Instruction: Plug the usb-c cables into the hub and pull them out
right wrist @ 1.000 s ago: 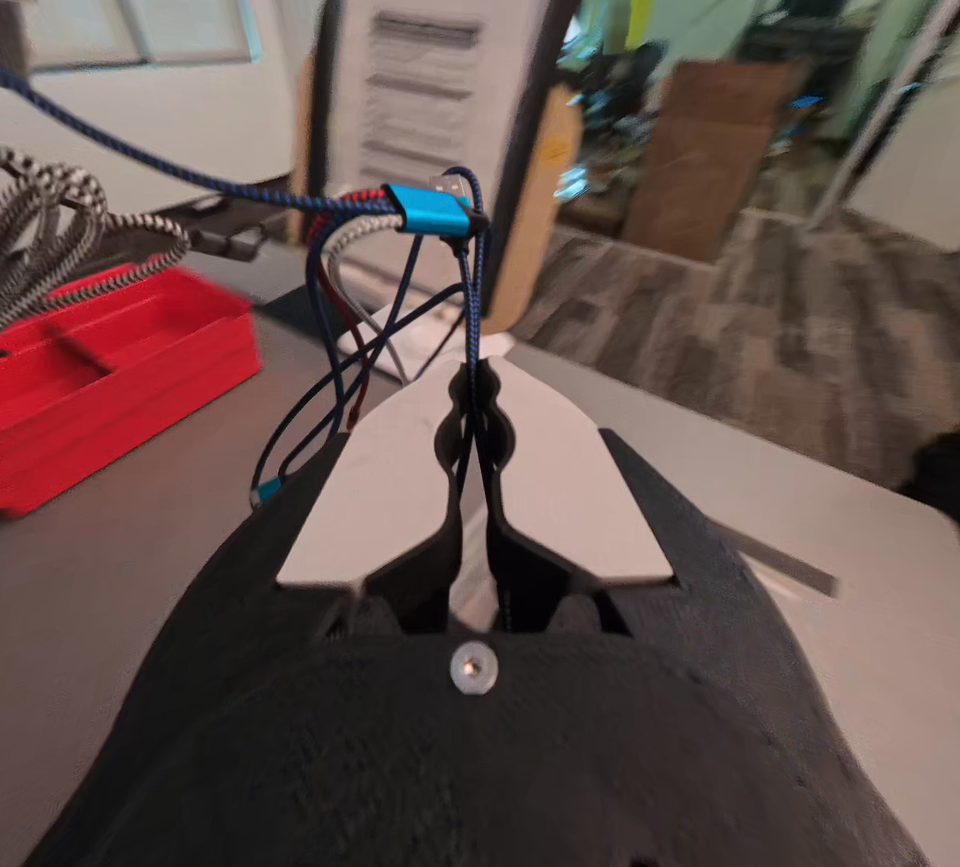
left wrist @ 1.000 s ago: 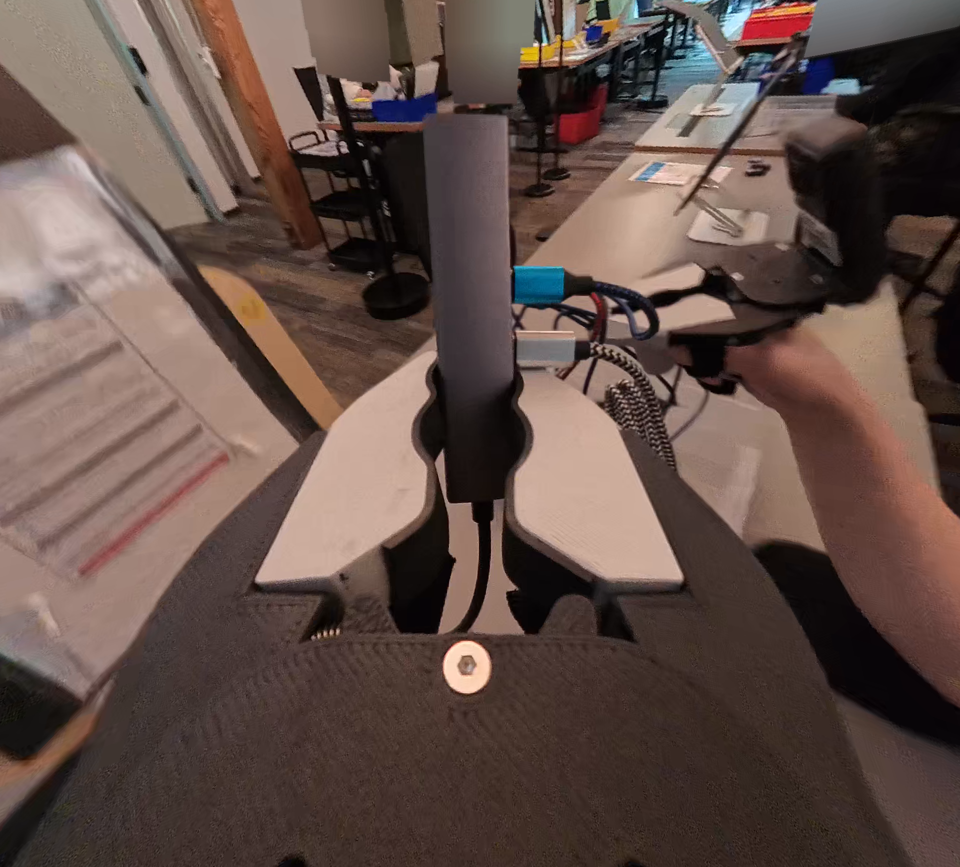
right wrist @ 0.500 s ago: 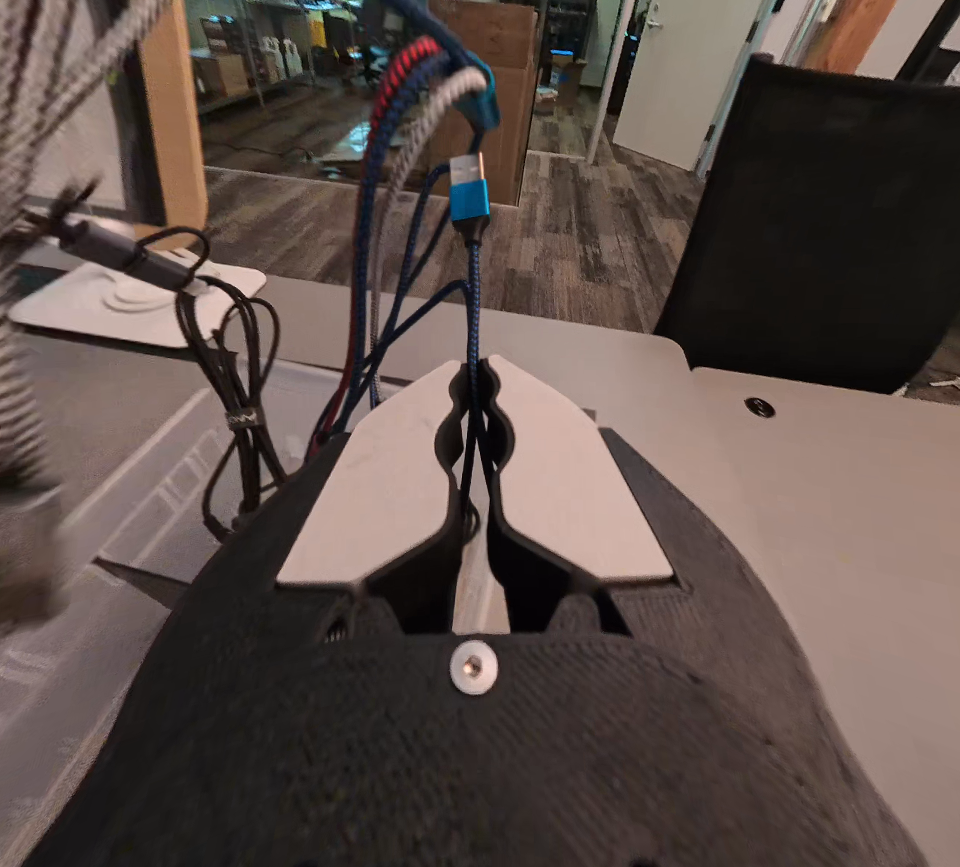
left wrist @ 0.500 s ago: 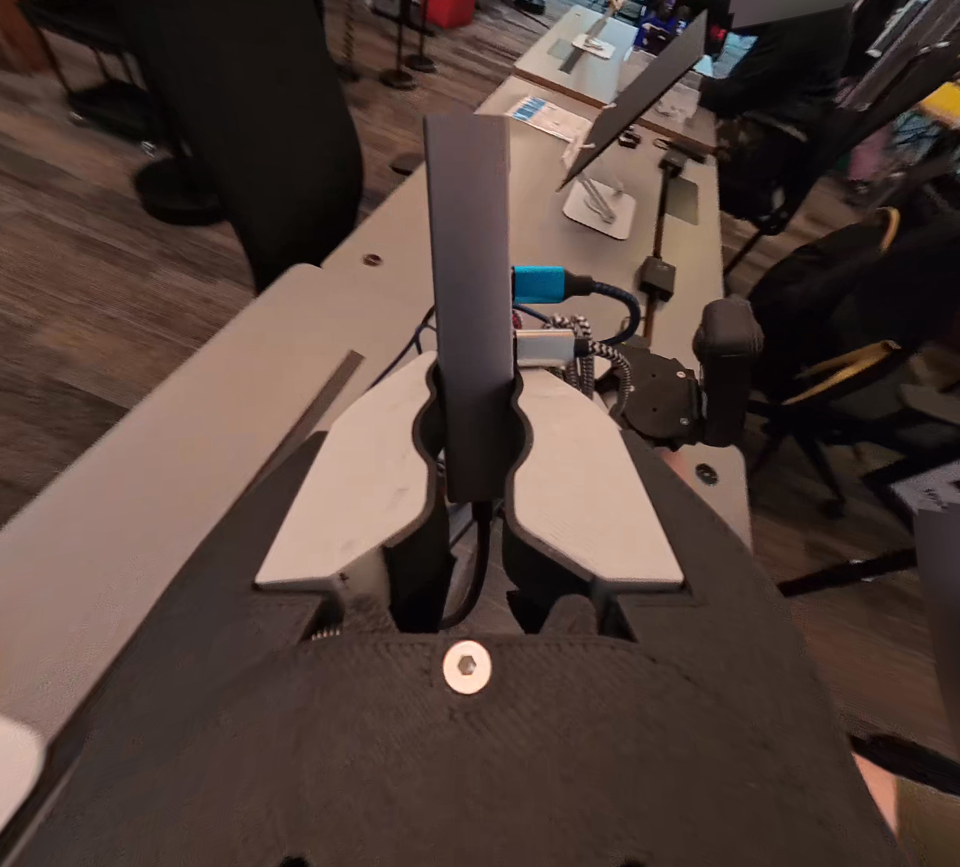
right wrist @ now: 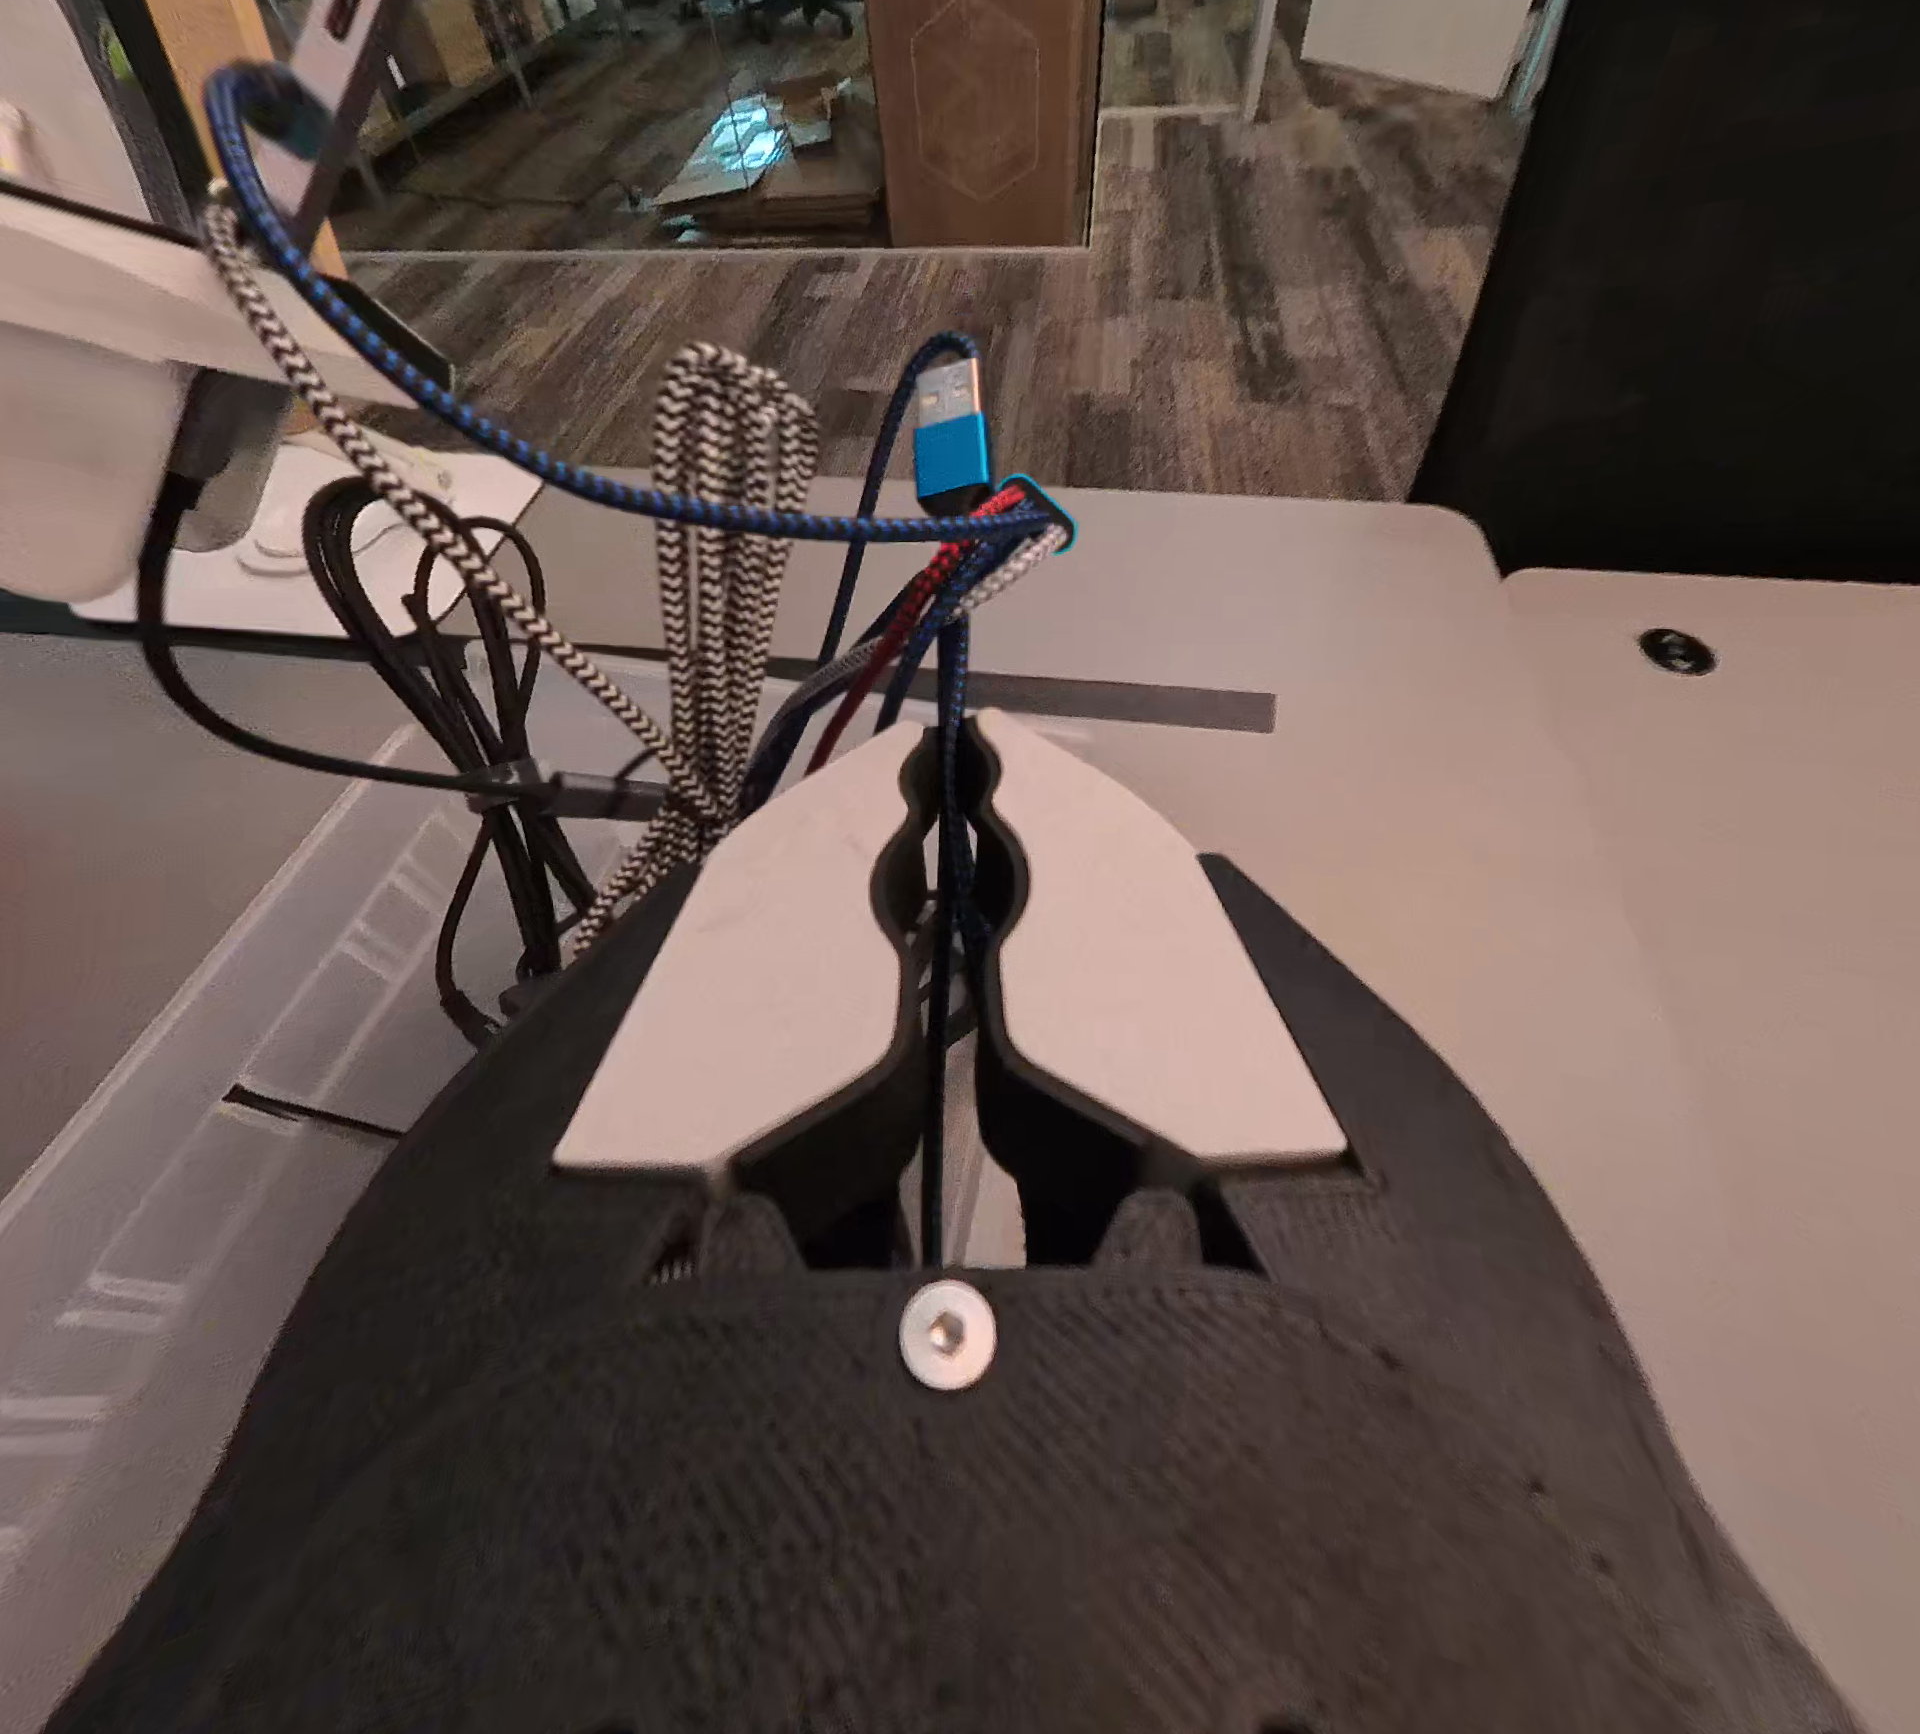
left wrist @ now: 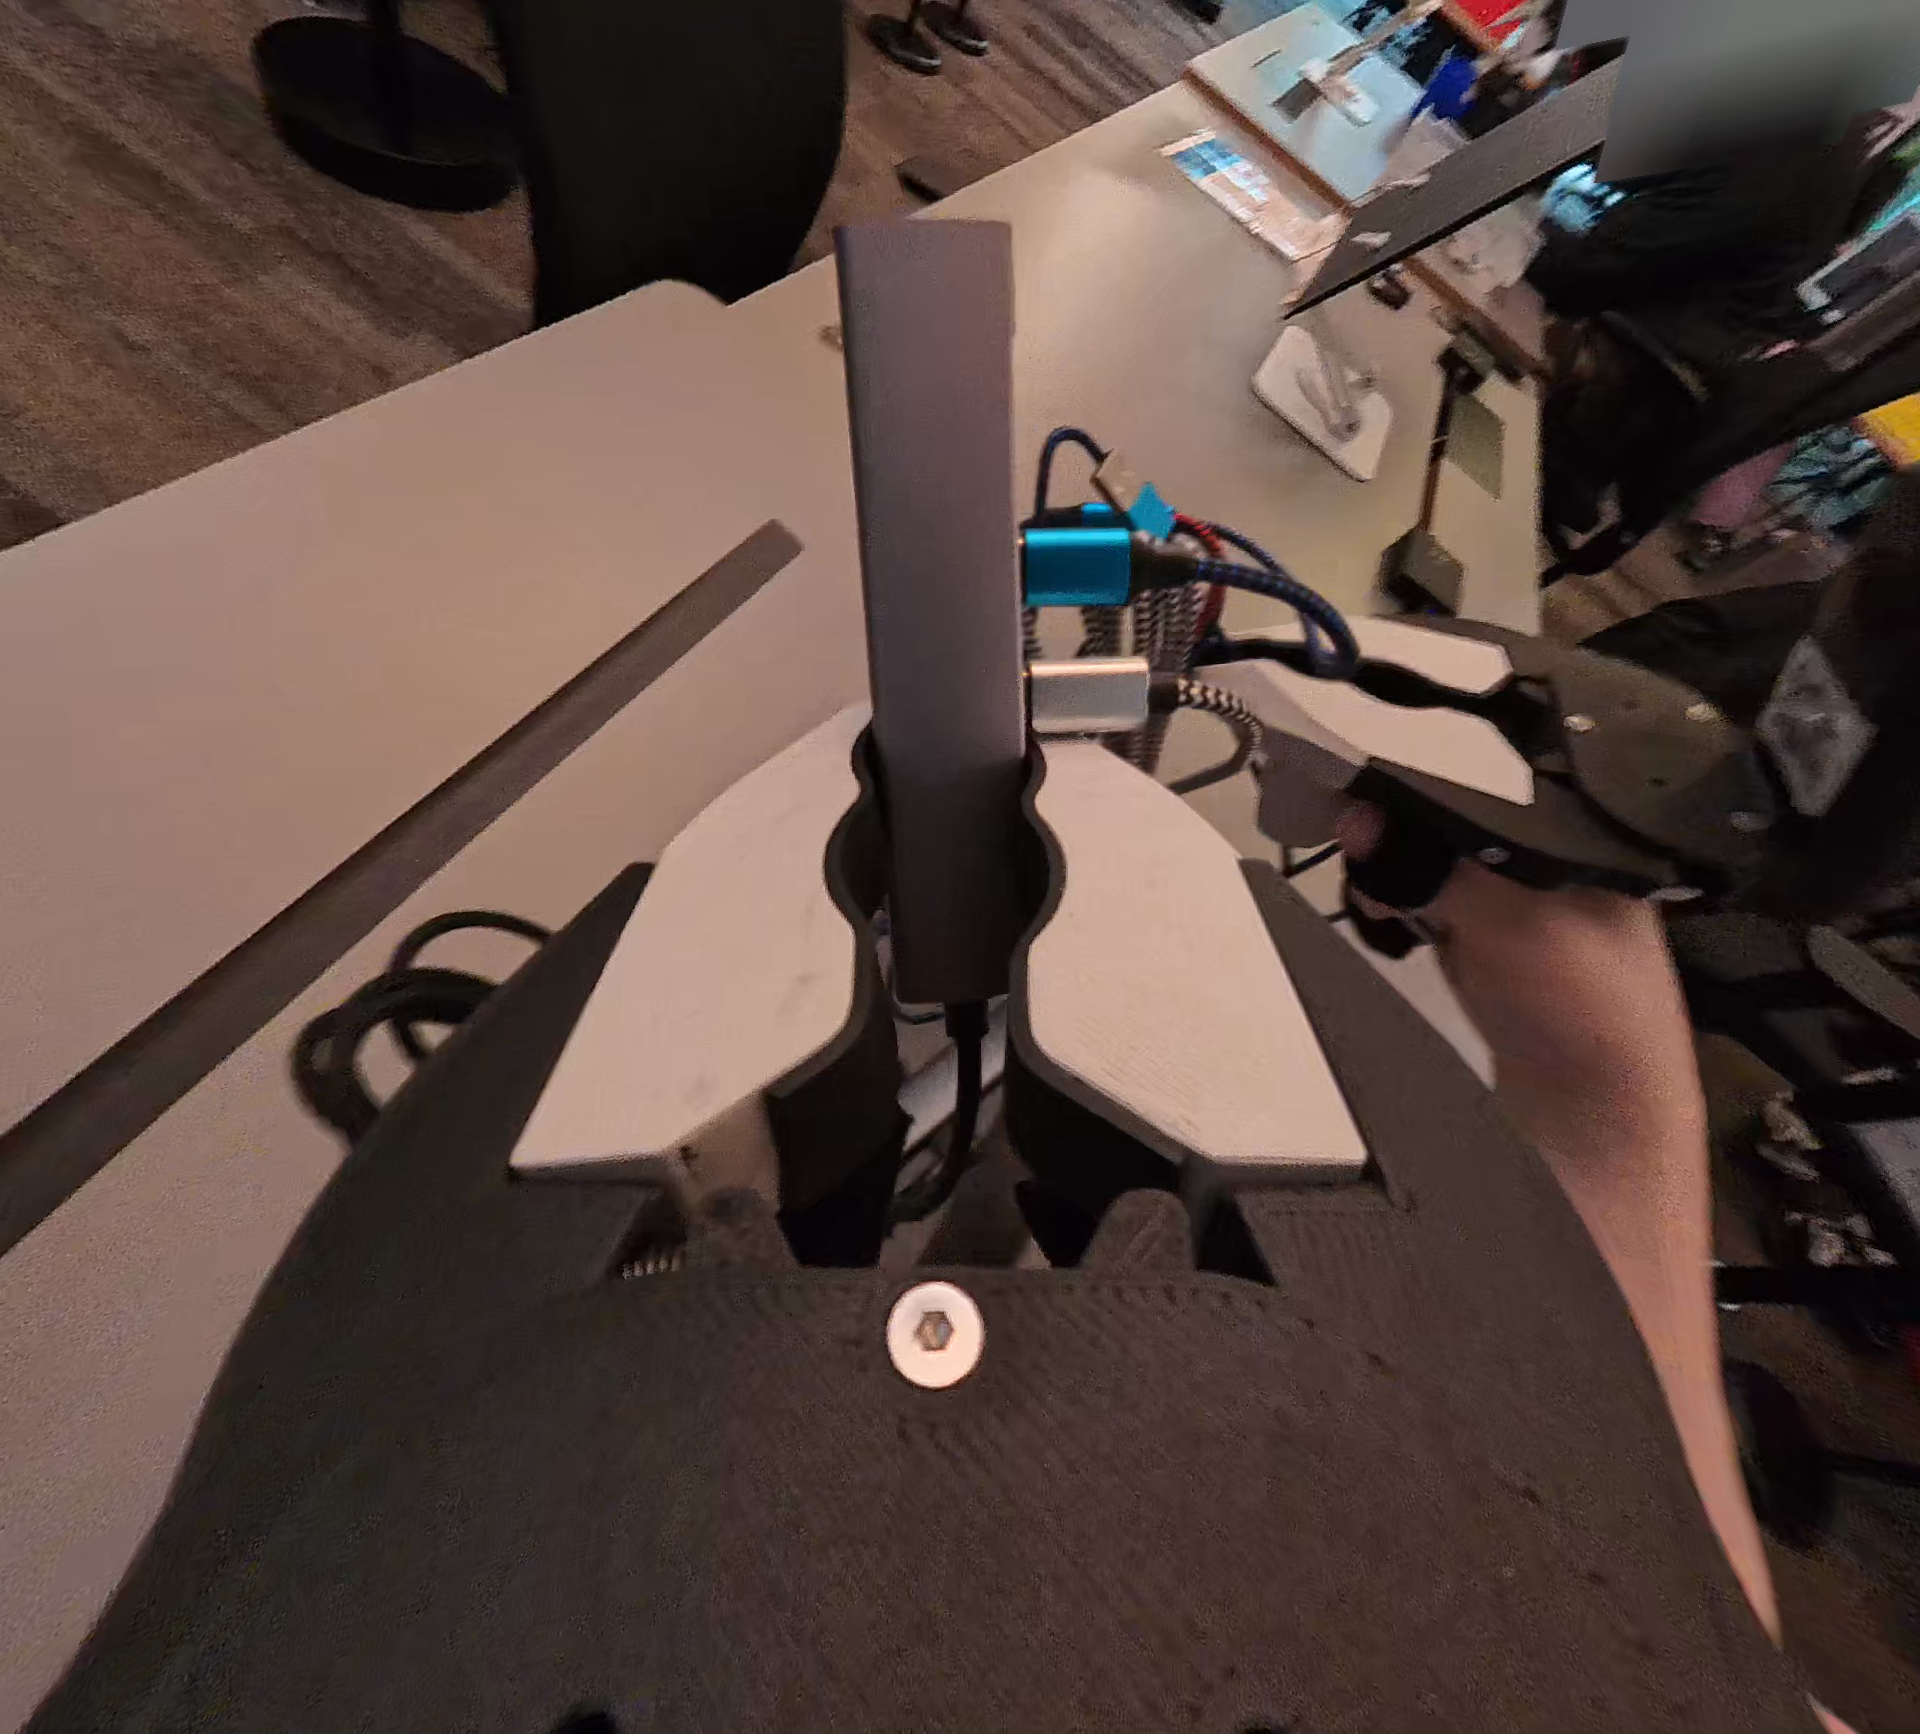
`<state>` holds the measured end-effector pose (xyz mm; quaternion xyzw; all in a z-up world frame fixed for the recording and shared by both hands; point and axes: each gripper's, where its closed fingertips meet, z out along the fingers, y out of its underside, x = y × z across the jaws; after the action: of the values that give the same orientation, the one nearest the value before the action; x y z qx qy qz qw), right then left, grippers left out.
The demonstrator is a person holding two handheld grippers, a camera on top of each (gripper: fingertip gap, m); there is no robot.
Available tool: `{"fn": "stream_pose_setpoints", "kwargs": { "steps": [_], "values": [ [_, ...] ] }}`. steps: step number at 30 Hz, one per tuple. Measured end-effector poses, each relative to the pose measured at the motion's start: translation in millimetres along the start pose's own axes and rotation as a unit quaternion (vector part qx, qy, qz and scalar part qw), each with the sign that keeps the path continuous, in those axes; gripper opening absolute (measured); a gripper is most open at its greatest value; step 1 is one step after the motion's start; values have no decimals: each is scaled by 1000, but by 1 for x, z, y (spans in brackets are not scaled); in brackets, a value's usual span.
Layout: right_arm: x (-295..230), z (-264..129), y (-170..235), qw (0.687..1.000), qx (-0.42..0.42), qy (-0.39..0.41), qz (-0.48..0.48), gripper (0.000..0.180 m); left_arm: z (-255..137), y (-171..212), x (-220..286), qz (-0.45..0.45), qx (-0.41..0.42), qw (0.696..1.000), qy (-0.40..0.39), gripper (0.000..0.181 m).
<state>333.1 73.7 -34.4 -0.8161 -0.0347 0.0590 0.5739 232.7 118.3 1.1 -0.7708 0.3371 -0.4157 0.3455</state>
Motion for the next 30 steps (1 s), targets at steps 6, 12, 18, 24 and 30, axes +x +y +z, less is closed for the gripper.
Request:
{"fn": "stream_pose_setpoints", "kwargs": {
  "steps": [6,12,18,24,30],
  "values": [
    [-28,17,11,997,-48,-51,-26,4,-1,24,-18,132,-64,987,-64,20],
    [-58,40,24,989,-100,-74,-77,4,-3,46,-9,219,-138,961,-94,21],
    [-52,54,41,987,-133,-49,-73,4,6,67,-20,247,-176,943,-136,29],
    [-42,52,59,982,-182,-41,-20,6,13,98,-40,245,-235,925,-172,30],
    [-25,16,45,985,-167,-35,-16,28,14,96,-36,236,-216,934,-160,37]
  ]
}}
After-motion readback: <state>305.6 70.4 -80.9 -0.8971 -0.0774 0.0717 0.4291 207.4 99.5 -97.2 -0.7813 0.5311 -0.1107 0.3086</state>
